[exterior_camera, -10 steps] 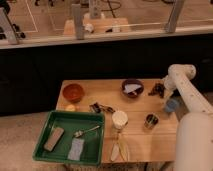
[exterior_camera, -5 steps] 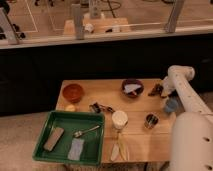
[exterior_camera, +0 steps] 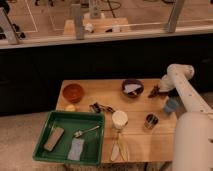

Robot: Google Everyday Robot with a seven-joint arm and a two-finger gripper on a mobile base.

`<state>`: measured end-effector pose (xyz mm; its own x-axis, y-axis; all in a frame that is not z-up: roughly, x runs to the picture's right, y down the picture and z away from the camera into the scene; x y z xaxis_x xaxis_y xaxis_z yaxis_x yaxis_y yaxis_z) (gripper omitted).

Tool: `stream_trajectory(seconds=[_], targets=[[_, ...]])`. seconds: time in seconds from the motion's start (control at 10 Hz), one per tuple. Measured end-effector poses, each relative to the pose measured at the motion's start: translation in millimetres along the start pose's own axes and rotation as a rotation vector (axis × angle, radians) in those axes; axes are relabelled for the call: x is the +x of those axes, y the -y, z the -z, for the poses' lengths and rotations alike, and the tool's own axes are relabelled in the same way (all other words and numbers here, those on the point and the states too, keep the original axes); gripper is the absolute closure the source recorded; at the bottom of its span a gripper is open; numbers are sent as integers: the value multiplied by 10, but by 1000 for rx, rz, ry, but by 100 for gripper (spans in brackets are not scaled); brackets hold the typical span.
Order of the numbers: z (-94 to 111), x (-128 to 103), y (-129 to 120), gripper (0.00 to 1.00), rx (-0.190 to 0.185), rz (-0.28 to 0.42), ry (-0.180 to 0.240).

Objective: Place grapes in table surface

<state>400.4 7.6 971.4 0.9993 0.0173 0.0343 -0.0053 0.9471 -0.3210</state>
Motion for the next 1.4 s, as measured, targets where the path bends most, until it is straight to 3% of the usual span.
stream_trajectory(seconds=[0.5, 1.0, 1.2, 1.4], targets=[[427, -211, 196, 100, 69, 29, 42], [1091, -329, 502, 100, 44, 32, -3], [1410, -322, 623, 100, 58, 24, -6], [1666, -319, 687, 100, 80, 14, 18]])
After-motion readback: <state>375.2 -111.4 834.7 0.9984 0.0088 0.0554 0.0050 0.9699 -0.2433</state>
